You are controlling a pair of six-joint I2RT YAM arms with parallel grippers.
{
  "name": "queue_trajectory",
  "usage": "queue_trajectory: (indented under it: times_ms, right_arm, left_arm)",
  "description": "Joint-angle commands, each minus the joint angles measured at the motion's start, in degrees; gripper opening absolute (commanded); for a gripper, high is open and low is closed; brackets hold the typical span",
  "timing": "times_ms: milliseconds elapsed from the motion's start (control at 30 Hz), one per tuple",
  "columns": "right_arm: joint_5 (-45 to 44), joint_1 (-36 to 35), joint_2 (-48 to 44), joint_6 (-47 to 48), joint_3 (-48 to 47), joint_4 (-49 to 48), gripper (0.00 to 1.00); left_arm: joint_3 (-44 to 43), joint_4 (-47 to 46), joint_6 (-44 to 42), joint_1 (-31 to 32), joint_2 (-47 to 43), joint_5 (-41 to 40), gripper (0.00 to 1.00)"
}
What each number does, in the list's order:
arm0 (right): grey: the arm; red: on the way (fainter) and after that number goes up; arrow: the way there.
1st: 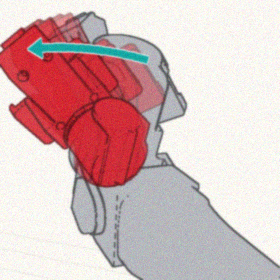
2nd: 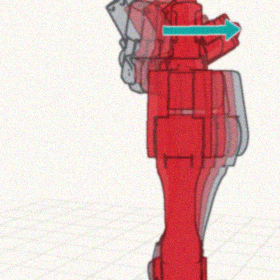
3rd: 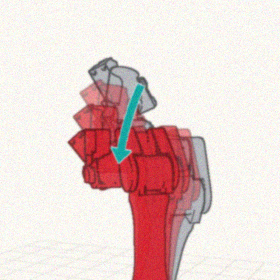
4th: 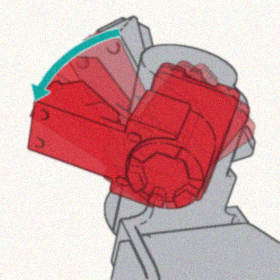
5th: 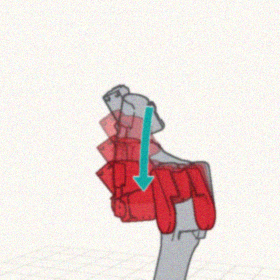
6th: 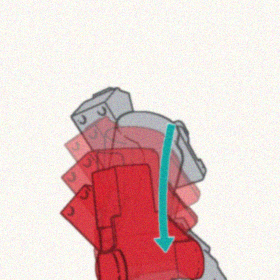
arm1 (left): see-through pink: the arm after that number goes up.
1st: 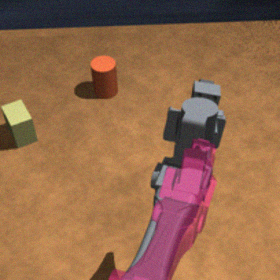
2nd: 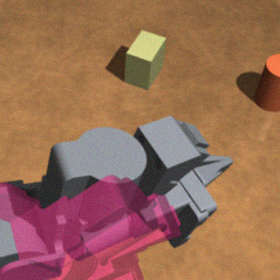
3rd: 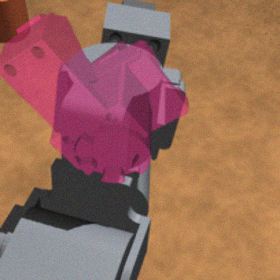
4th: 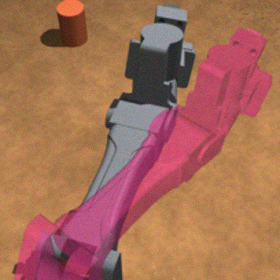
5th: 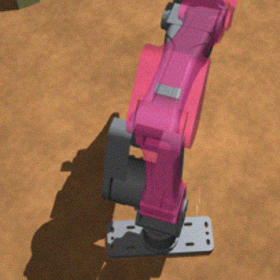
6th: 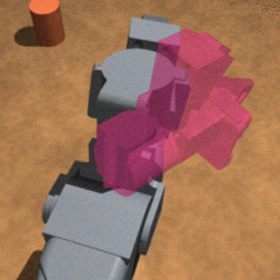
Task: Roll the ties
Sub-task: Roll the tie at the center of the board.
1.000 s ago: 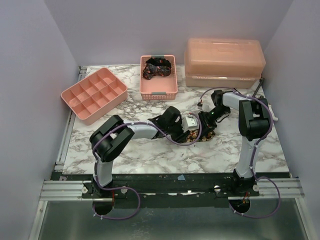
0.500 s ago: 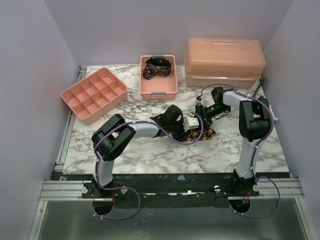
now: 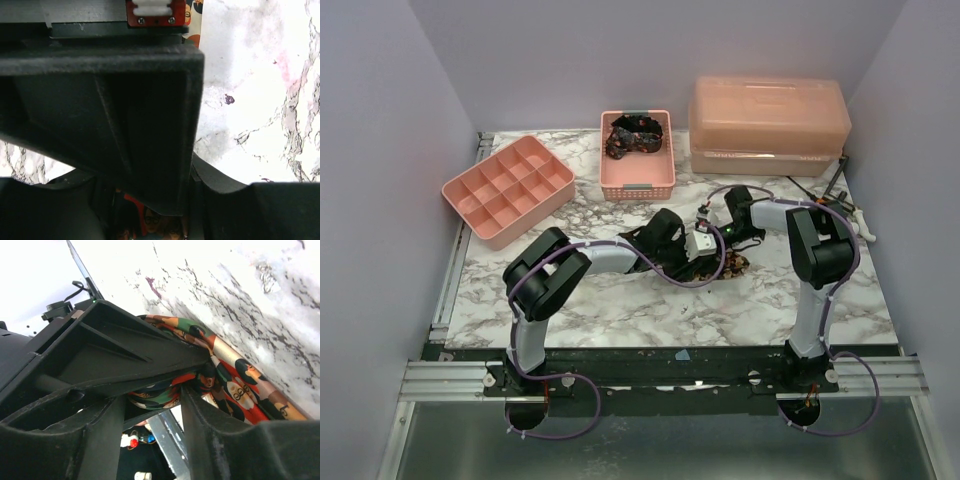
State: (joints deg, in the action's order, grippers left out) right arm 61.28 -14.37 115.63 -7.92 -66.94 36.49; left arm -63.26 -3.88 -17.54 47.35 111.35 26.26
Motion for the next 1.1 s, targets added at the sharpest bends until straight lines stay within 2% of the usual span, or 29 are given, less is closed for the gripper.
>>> queue_trajectory:
  times_ms: [0,100,200,233,433,633,867,1067]
  right_arm:
    - [-3.3,-2.2,-0.4,-3.0,1.9,-6.6,0.44]
    - [-7.4,-2.2,1.7,0.2,1.2,-4.3,0.26]
    - [-9.3,-2.2,3.9,3.5,0.2,-1.5,0.02]
    - [-10.2,-2.1,4.4,4.5,-0.1,-0.7,0.01]
    - [-13.9,0.5,5.9,8.6,0.2,2.0,0.01]
    - [-17.7,1.6,6.5,10.6,-0.6,2.0,0.01]
    - [-20.9,3.4,8.6,11.5,-1.7,2.7,0.01]
    - [-16.9,4.4,11.3,14.5,-4.4,6.9,0.01]
  left_arm:
    - [3.1,10.4,-0.3,-0.2,5.1,-3.7,0.41]
    - [3.0,10.4,-0.4,-0.2,5.2,-3.7,0.41]
    - [2.8,10.4,-0.3,-0.2,5.1,-3.5,0.42]
    - [2.9,10.4,-0.4,-0.3,5.0,-3.3,0.43]
    - [4.5,4.7,0.4,-1.6,2.7,0.5,0.67]
    - [8.1,-7.2,2.1,-3.6,-1.7,8.1,0.83]
    - [11.8,-16.3,1.7,-4.8,-4.7,11.8,0.87]
    - [10.4,-14.8,-1.4,-5.0,-2.7,11.2,0.83]
